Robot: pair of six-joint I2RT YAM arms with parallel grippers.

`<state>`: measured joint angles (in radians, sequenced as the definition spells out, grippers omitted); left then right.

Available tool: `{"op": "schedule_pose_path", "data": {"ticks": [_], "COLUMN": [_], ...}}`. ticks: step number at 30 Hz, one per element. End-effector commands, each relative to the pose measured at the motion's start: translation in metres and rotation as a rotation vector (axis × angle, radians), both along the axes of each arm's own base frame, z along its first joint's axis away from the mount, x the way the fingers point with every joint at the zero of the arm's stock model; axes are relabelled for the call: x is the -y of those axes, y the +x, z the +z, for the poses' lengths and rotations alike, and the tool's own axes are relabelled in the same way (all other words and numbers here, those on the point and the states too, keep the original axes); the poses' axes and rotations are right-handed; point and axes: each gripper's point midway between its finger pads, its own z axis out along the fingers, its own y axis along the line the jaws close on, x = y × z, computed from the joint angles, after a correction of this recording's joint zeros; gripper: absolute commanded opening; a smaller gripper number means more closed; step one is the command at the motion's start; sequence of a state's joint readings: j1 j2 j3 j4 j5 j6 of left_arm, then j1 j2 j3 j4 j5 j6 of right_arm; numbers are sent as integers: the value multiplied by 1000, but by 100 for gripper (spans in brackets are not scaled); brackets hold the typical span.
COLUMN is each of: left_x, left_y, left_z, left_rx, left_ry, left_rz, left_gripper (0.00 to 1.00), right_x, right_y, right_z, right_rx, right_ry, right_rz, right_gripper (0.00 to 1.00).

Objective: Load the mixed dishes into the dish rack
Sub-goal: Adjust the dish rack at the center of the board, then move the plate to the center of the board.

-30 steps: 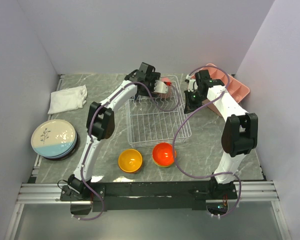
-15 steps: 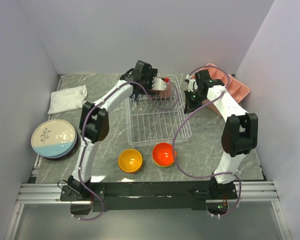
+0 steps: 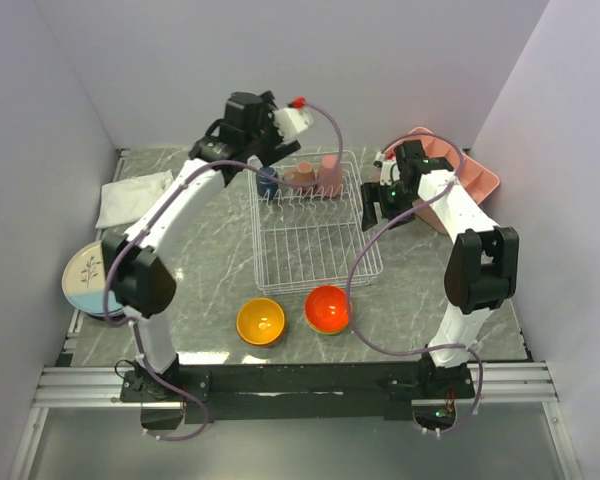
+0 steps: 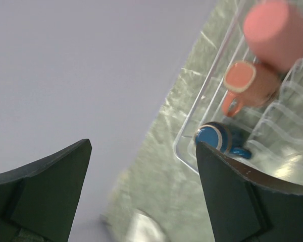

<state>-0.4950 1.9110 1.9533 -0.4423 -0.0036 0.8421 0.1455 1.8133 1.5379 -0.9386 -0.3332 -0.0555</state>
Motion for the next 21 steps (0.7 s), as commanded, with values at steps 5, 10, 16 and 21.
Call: {"op": "schedule_pose_path", "data": {"ticks": [5,10,16,21], "left_x": [-48,-103,-211,-284], "left_y": [-60,-75,-109,-165], "left_z": [23,-1,-20,-56], "left_rx": [-183,-256,-386,-498], "left_ry": [-594,-635,-418,-247], "left_rz": [353,471,694,838], "left_gripper": [91,90,86,89], "right_x": [30,16,-18,-67], "right_y": [2,0,4,-13], "right_z": [69,101,132,148], "right_rx": [270,414,495,523], "right_ry": [-85,-35,125,253], "right_rz": [10,154,204,366], "right_gripper": [100,100,100,100]}}
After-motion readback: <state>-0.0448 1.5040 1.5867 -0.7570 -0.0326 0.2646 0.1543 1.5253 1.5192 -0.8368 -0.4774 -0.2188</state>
